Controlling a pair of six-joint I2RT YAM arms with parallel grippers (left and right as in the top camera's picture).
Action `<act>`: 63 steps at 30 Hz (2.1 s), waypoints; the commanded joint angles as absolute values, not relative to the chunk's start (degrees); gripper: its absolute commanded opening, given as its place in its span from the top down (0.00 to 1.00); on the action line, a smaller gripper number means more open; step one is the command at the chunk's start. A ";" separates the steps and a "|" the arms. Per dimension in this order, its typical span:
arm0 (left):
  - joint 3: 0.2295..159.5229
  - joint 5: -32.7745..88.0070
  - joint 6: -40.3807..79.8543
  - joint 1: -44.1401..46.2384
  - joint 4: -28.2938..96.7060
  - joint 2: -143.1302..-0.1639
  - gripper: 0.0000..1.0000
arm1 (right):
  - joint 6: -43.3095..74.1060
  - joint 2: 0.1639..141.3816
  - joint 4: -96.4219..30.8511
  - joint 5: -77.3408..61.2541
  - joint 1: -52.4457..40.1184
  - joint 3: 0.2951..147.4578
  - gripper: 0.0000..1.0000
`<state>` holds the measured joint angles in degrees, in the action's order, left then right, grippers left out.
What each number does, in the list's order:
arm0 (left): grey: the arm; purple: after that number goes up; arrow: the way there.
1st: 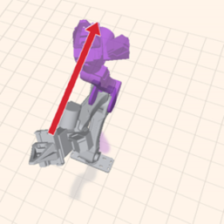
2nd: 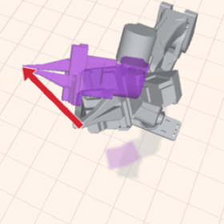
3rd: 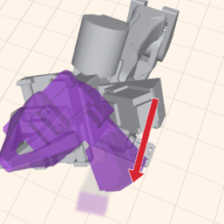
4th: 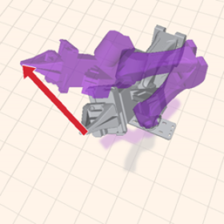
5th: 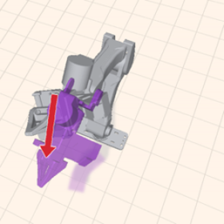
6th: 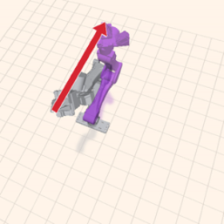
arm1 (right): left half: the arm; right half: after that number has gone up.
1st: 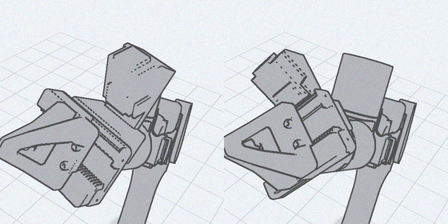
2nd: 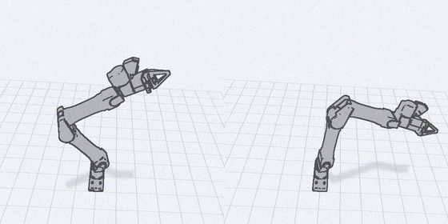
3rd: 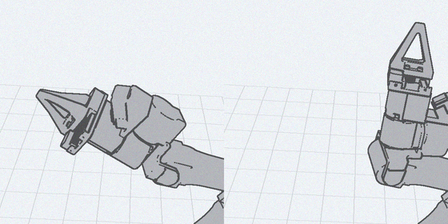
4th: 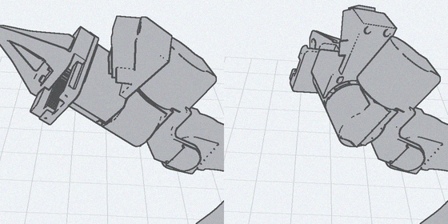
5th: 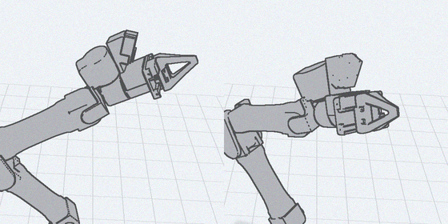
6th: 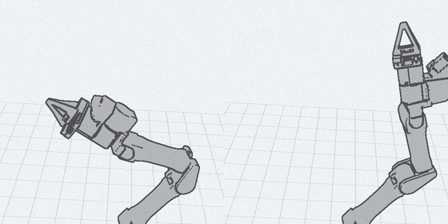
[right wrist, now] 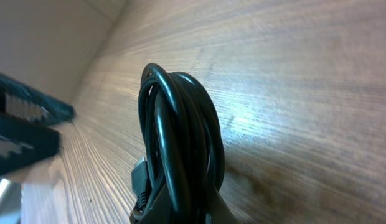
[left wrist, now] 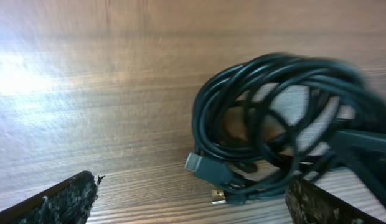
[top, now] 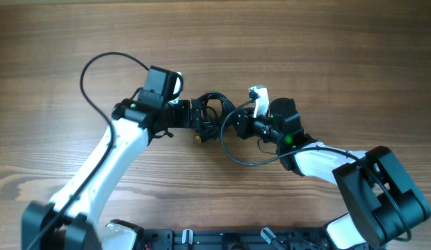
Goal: Untangle cables
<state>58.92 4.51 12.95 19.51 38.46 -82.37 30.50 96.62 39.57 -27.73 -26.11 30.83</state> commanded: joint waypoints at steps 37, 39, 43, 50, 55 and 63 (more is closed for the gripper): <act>60.07 30.20 -19.07 19.70 52.16 -59.68 0.00 | 21.37 94.06 70.85 -78.11 -20.71 31.44 0.96; 60.07 30.20 -19.07 19.70 52.16 -59.68 0.00 | 21.67 94.06 71.24 -78.11 -20.71 31.44 0.96; 60.07 30.17 -18.90 19.70 51.94 -59.68 0.00 | 21.67 94.06 71.31 -78.08 -20.71 31.44 0.96; 60.07 30.17 -18.90 19.70 51.99 -59.68 0.76 | 22.76 94.06 71.31 -78.08 -20.71 31.44 0.96; 60.07 30.15 -18.90 19.70 52.42 -59.68 0.96 | 24.62 94.06 71.31 -78.11 -20.71 31.44 0.96; 60.07 30.17 -18.90 19.70 53.04 -59.68 0.96 | 25.85 94.06 71.33 -78.04 -20.71 31.44 0.86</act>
<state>59.02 28.86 -18.35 19.49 52.97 -59.68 24.18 95.22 70.81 -77.60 -20.69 30.81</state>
